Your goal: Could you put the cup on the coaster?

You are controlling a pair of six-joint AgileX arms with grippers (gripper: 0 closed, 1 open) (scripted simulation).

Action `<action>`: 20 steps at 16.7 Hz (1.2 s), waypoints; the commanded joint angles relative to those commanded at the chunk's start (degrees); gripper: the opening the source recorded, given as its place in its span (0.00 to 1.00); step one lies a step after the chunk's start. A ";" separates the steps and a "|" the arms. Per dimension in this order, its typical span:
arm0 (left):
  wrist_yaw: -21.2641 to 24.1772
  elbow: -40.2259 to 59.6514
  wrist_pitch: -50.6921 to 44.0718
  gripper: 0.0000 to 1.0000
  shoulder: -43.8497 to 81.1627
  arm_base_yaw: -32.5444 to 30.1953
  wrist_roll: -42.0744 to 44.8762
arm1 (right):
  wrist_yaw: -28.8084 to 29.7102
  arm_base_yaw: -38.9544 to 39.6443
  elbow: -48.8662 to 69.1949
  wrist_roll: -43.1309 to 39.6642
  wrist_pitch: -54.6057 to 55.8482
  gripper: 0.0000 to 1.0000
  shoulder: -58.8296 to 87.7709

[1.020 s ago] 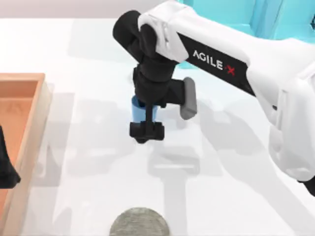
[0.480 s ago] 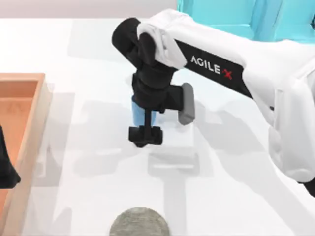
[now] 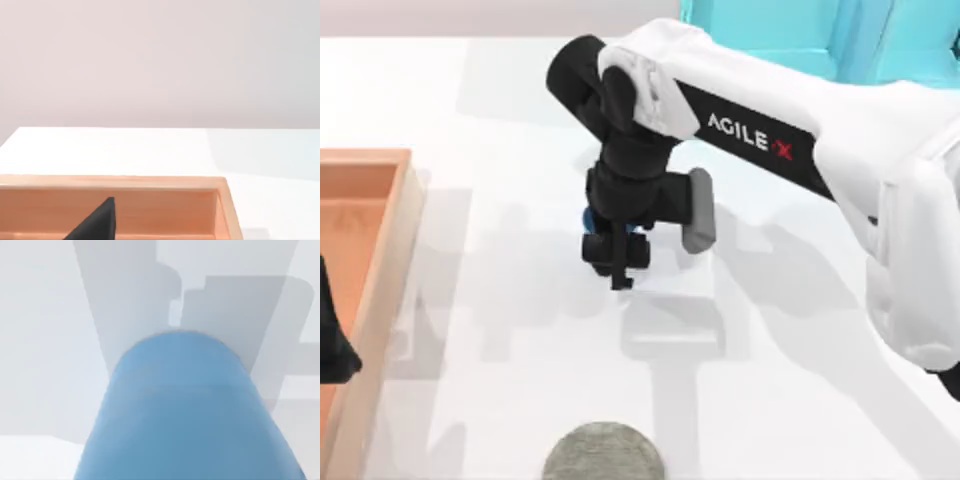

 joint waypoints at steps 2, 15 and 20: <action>0.00 0.00 0.00 1.00 0.00 0.00 0.00 | 0.00 0.00 0.00 0.00 0.00 0.10 0.00; 0.00 0.00 0.00 1.00 0.00 0.00 0.00 | -0.03 0.21 -1.13 -1.89 -0.40 0.00 -0.80; 0.00 0.00 0.00 1.00 0.00 0.00 0.00 | -0.29 3.19 -7.97 -16.12 -2.33 0.00 -6.40</action>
